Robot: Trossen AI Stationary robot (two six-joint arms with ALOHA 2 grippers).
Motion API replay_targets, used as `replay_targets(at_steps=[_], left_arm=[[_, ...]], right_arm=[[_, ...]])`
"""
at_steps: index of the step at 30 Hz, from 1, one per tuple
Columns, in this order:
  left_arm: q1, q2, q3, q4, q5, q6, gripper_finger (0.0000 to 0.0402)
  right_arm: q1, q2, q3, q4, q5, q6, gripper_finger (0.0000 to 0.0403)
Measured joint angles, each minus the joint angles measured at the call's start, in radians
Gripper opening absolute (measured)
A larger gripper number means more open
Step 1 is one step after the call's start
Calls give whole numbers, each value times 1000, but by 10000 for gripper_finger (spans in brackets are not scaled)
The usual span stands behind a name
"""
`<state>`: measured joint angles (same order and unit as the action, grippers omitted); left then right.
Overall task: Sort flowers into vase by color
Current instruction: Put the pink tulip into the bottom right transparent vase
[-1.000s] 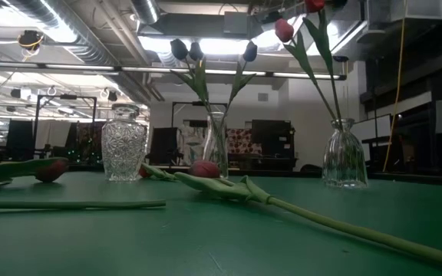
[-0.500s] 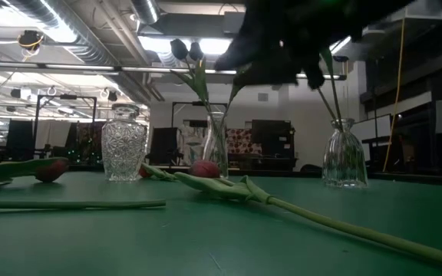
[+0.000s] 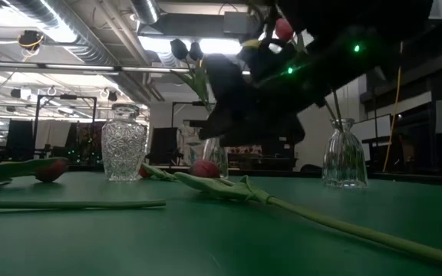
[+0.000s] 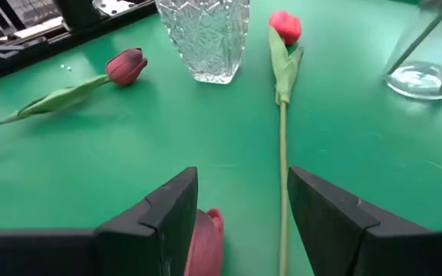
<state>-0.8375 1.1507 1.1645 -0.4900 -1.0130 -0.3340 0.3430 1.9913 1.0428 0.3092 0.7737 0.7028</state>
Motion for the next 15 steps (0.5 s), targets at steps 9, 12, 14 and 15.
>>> replay_targets(at_steps=[9,12,14,15], left_arm=[[1,0,2,-8,0,0,145],[1,0,1,-11,0,0,145],[1,0,2,-11,1,-1,145],[1,0,2,-12,1,-4,145]], right_arm=[[-61,89,65,83,-22,-109,201],[-69,121,113,75,-20,-155,201],[-68,136,148,46,-9,-163,201],[-68,141,161,14,2,-165,201]])
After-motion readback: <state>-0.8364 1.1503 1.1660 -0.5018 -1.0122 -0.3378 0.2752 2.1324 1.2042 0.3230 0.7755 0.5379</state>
